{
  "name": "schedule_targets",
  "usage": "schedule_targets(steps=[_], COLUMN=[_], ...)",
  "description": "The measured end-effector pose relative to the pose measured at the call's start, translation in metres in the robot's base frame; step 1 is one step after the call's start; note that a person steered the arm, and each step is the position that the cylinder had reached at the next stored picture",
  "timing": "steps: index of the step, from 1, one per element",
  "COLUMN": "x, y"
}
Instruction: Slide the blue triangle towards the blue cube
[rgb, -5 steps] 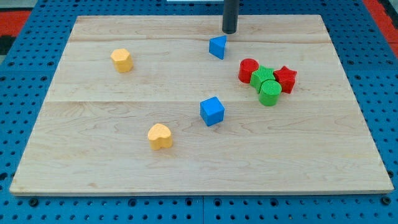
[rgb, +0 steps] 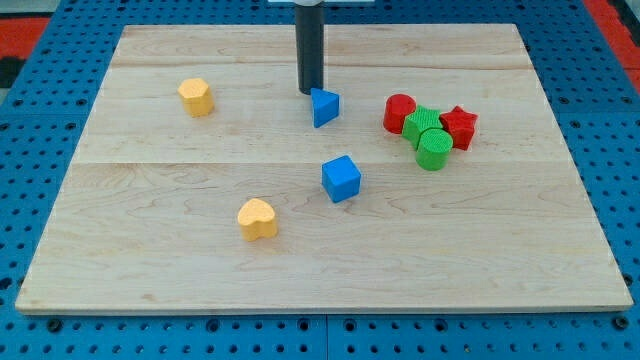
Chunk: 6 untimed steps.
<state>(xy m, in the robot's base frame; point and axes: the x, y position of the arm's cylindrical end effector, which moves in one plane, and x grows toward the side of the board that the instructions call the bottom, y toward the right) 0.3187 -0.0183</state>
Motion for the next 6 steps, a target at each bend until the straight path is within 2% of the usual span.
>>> schedule_targets(steps=[2,3,5,6], x=[0.005,0.031,0.086,0.096], y=[0.026,0.019,-0.036,-0.05])
